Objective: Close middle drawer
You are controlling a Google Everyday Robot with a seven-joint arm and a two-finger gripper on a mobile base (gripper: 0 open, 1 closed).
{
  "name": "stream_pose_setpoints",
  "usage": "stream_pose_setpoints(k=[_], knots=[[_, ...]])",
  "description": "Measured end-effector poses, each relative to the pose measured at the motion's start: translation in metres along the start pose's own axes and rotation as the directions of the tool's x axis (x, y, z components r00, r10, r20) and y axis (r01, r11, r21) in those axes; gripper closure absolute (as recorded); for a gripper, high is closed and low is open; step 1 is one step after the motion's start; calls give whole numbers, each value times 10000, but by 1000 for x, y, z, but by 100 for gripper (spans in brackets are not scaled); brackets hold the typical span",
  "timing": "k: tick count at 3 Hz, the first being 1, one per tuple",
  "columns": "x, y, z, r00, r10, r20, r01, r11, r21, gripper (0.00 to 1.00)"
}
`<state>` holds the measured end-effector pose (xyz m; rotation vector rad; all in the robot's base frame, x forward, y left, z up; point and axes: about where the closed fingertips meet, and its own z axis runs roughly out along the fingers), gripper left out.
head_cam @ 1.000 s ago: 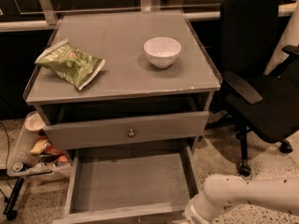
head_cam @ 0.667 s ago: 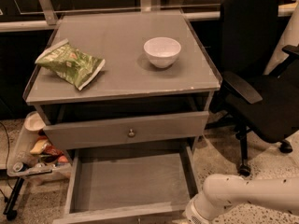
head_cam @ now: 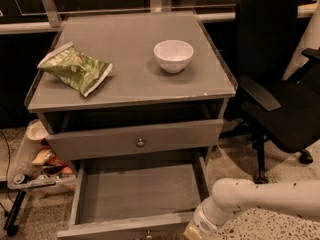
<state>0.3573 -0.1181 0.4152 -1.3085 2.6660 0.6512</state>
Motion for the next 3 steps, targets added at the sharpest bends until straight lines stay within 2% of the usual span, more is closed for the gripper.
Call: stream_pose_setpoints(k=[1, 2, 3], knots=[[-15, -12, 9, 9998, -159, 79, 157, 9995, 257, 89], [-14, -12, 9, 9998, -159, 80, 157, 9995, 258, 100], [-20, -20, 11, 9997, -220, 126, 212, 9980, 589, 100]])
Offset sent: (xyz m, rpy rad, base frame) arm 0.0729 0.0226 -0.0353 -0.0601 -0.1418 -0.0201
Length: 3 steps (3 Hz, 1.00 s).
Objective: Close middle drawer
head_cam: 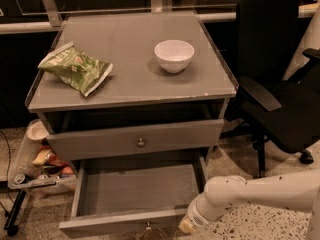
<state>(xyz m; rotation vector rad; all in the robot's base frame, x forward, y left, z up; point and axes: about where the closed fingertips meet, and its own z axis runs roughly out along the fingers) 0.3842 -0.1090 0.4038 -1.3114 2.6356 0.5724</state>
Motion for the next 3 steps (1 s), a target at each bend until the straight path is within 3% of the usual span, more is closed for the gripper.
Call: stream_pose_setpoints(k=[1, 2, 3], knots=[[-11, -13, -2, 9995, -308, -80, 313, 9964, 784, 100], [-10, -13, -3, 9995, -316, -74, 321, 9962, 814, 100], [-29, -23, -6, 9989, -464, 30, 455, 9886, 1438, 100]])
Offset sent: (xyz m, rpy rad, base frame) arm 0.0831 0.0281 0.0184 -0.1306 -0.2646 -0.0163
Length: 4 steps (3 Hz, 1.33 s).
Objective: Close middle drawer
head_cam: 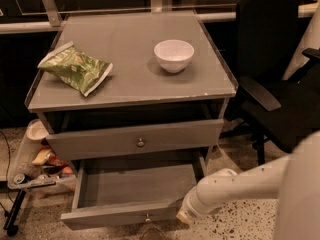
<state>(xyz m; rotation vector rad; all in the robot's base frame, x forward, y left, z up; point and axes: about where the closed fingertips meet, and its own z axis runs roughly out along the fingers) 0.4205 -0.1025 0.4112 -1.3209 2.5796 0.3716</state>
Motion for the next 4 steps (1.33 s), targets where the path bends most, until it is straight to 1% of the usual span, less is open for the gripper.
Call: stream_pose_setpoints(k=[1, 2, 3, 4], knots=[[-7, -5, -2, 10000, -51, 61, 49, 9996, 261, 100], [-25, -21, -6, 9998, -117, 154, 105, 9970, 766, 100], [-28, -21, -4, 9999, -106, 113, 98, 9971, 761, 81], [-28, -21, -4, 9999, -107, 114, 98, 9971, 760, 59]])
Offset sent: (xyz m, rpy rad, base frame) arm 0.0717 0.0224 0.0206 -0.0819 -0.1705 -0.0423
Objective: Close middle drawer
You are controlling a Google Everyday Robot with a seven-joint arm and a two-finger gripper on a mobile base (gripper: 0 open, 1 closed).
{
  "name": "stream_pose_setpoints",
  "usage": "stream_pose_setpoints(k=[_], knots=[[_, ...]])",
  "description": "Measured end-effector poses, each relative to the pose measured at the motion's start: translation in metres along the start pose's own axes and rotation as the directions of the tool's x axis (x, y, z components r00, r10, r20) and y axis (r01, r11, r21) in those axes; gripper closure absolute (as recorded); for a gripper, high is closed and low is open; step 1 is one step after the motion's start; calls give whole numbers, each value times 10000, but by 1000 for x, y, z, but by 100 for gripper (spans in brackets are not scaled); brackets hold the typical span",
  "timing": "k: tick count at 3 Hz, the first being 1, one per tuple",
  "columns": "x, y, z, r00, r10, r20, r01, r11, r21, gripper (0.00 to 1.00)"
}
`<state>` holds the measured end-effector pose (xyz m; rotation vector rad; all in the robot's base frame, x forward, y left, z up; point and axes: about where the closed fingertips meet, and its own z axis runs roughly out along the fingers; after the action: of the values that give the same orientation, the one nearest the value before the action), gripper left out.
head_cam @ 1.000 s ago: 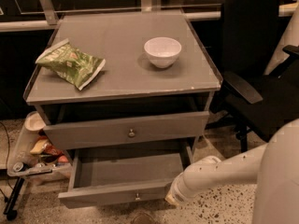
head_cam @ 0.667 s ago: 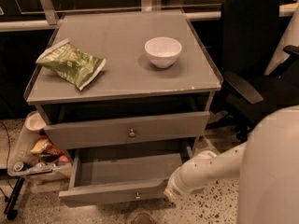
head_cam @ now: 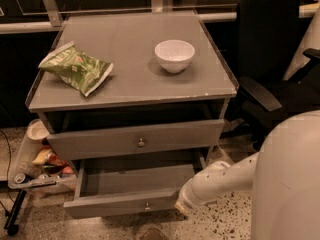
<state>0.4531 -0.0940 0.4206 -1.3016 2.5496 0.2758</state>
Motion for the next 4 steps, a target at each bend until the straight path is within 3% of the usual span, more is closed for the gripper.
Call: stream_pose_setpoints(k=[2, 3, 4], knots=[[0, 0, 0, 10000, 0, 0, 0, 10000, -1, 12], [0, 0, 0, 10000, 0, 0, 0, 10000, -1, 0], [0, 0, 0, 10000, -1, -1, 1, 10000, -1, 0]])
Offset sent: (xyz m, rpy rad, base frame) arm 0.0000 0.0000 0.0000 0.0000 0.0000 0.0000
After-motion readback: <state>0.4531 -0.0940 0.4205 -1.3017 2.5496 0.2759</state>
